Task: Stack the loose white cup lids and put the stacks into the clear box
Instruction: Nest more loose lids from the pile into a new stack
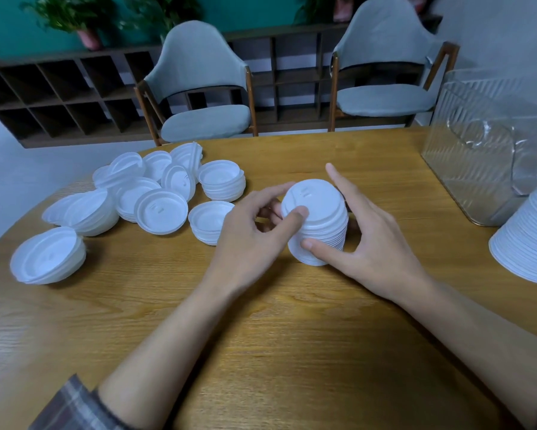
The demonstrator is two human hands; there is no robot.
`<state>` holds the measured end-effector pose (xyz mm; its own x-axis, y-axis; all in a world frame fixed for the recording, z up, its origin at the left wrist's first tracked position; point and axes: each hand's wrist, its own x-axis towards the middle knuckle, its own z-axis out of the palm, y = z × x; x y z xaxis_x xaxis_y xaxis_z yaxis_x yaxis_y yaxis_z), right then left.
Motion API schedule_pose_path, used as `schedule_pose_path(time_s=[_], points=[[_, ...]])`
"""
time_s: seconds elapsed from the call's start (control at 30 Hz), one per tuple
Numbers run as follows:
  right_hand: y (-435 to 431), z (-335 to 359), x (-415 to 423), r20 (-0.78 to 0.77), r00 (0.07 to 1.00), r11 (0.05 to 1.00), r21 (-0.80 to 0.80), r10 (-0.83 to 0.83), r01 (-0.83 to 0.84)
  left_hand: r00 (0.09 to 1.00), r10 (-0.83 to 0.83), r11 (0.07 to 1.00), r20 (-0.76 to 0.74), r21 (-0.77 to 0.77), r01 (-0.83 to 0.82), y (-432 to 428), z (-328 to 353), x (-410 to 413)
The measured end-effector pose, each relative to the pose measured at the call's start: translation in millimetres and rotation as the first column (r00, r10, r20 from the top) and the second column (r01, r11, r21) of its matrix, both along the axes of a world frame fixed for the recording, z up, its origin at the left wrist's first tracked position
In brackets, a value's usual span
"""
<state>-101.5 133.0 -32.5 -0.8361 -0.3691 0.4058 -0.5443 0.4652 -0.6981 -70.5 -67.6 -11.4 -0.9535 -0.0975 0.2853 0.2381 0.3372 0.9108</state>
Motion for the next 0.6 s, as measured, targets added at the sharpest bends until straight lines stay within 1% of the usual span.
schedule_pose_path(time_s=[0.23,0.43,0.6], points=[[0,-3,-2,-0.033,0.999,1.0,0.012,0.014,-0.014,1.0,0.001,0.994,-0.026,-0.109,-0.004,3,1,2],[1,-3,-2,-0.068,0.998,1.0,-0.016,-0.001,0.0,0.999,-0.024,0.99,-0.034,-0.141,0.019,3,-7,1],[1,-3,-3,-0.053,0.999,1.0,-0.007,-0.012,0.011,0.998,-0.005,0.985,-0.07,-0.174,-0.007,5,-12,0]])
